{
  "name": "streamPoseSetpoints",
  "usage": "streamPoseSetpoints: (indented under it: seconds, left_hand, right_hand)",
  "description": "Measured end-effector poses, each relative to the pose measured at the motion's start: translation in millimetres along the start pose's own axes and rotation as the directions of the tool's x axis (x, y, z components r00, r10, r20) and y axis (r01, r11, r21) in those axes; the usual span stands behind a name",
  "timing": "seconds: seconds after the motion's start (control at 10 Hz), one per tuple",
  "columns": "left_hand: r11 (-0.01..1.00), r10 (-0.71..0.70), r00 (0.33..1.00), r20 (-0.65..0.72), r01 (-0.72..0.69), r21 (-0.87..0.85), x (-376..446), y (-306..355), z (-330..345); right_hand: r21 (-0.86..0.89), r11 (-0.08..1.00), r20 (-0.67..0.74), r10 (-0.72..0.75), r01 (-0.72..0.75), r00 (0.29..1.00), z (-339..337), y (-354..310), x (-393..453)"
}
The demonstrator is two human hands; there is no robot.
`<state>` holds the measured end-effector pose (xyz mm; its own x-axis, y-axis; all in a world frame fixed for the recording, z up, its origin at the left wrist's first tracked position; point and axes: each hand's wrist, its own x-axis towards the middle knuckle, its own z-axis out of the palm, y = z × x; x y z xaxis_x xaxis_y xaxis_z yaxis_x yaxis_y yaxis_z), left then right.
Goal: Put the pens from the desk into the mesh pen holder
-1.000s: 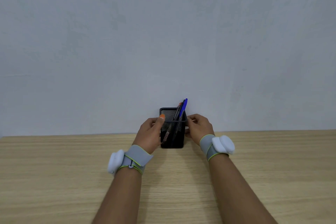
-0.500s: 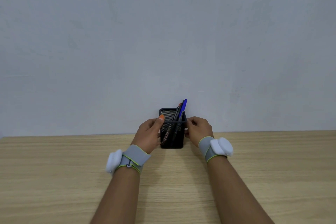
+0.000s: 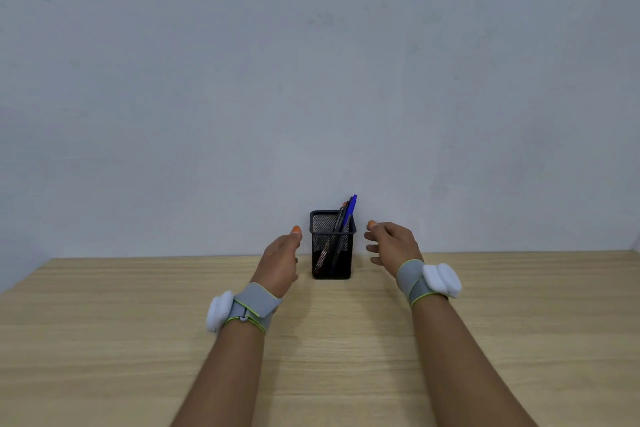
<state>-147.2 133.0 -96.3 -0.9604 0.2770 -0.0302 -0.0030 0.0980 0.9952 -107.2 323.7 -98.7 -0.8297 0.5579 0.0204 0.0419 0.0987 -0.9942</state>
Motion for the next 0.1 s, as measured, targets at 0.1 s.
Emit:
streamPoseSetpoints:
  seconds: [0.1]
  left_hand:
    - [0.996,-0.025,1.0,0.01,0.024,0.085,-18.1,-3.2,-5.3]
  right_hand:
    - [-0.116,0.993,0.017,0.007,-0.005,1.0,-9.4,1.5,-22.5]
